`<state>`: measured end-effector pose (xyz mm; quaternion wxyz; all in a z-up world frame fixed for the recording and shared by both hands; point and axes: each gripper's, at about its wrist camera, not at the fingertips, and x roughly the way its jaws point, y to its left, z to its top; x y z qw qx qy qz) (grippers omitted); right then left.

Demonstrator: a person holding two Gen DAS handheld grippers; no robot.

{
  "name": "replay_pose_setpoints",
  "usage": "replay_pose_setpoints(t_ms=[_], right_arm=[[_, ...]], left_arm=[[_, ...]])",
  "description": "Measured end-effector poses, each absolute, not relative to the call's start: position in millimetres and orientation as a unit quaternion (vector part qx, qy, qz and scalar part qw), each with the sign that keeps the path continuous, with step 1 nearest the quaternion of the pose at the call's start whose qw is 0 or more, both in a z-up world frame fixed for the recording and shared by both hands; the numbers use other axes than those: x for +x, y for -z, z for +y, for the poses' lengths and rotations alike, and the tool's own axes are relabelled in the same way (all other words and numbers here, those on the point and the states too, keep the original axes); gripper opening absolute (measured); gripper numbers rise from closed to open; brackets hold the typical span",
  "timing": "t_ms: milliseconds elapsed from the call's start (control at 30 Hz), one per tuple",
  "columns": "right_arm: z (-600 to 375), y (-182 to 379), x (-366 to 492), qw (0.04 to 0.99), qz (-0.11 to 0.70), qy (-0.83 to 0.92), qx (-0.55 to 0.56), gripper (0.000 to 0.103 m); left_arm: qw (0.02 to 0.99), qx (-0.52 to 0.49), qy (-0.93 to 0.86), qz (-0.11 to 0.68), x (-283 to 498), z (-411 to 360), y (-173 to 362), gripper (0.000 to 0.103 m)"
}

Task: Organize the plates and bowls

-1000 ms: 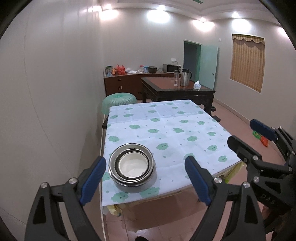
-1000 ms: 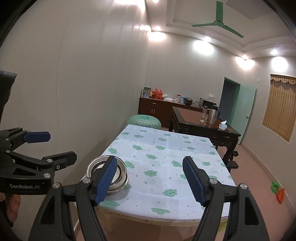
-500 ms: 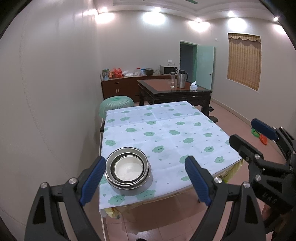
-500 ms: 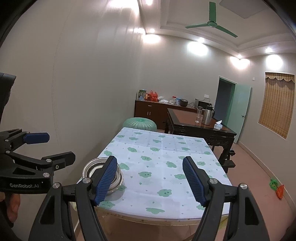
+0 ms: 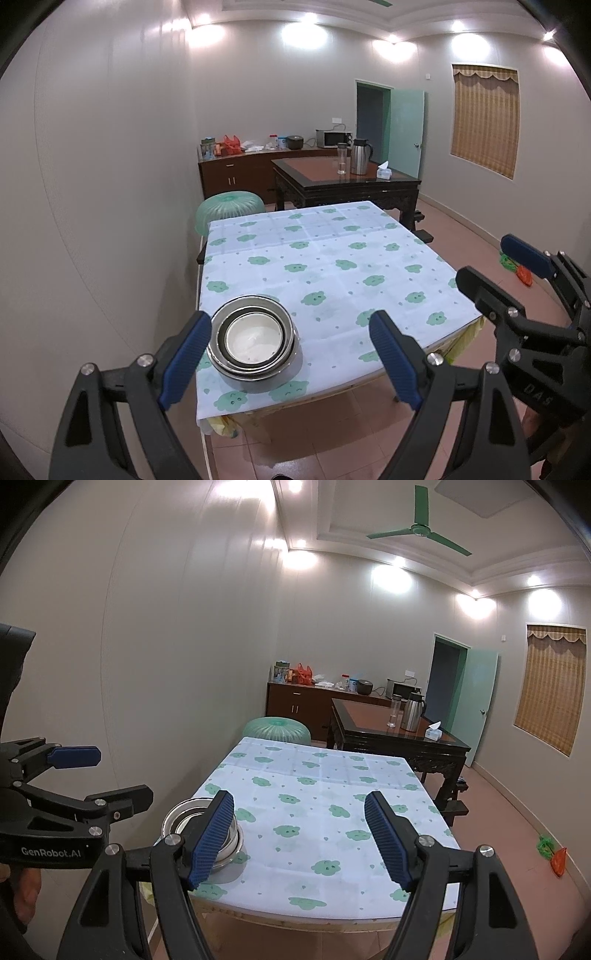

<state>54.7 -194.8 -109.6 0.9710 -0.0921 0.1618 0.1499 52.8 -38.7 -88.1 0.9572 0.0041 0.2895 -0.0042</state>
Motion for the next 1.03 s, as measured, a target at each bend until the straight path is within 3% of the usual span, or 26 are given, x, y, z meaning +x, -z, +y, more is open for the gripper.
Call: replay_pose_setpoints(t_ms=[1033], right_arm=[[-207.1,106.4,60.9,0.975,0.160,-0.129,-0.083,0.075]], left_arm=[[0.963,0.019,0.039,0.264,70.9,-55.4,73.1,0.090]])
